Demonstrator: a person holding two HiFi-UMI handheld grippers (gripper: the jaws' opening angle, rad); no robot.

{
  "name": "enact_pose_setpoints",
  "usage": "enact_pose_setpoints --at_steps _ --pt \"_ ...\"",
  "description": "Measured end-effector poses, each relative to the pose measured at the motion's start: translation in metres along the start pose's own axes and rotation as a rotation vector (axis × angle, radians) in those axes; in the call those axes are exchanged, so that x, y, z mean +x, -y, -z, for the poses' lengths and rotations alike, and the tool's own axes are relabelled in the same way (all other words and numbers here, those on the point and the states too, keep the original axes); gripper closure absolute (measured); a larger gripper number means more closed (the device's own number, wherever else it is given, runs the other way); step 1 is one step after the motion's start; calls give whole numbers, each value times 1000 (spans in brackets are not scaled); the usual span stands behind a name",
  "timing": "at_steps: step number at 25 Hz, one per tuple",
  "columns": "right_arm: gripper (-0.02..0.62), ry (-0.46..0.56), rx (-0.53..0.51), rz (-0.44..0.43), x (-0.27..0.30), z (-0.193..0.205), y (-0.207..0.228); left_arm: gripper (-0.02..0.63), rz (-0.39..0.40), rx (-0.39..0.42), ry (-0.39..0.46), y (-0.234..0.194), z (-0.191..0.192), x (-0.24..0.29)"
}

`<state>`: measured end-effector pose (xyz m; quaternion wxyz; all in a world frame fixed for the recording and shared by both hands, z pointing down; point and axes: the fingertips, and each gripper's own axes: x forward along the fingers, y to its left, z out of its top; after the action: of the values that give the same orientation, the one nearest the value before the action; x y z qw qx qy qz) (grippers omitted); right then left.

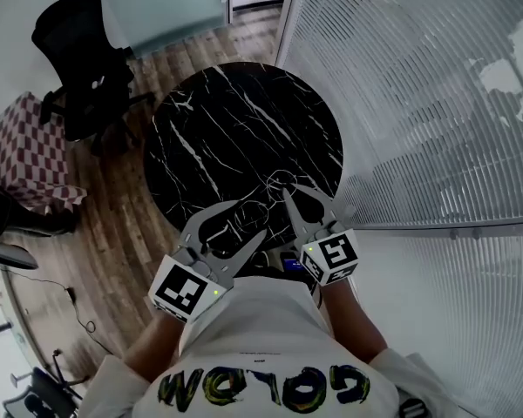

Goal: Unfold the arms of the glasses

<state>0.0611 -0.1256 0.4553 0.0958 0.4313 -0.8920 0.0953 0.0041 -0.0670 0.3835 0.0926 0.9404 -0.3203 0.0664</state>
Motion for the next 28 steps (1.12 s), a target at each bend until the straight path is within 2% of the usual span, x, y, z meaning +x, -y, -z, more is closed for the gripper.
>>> enact_pose_setpoints --at_steps 12,28 --pt "594 -23 -93 33 -2 0 3 390 6 3 -13 2 1 0" --pt "583 -10 -8 -9 4 1 2 390 3 -9 -11 -5 1 3"
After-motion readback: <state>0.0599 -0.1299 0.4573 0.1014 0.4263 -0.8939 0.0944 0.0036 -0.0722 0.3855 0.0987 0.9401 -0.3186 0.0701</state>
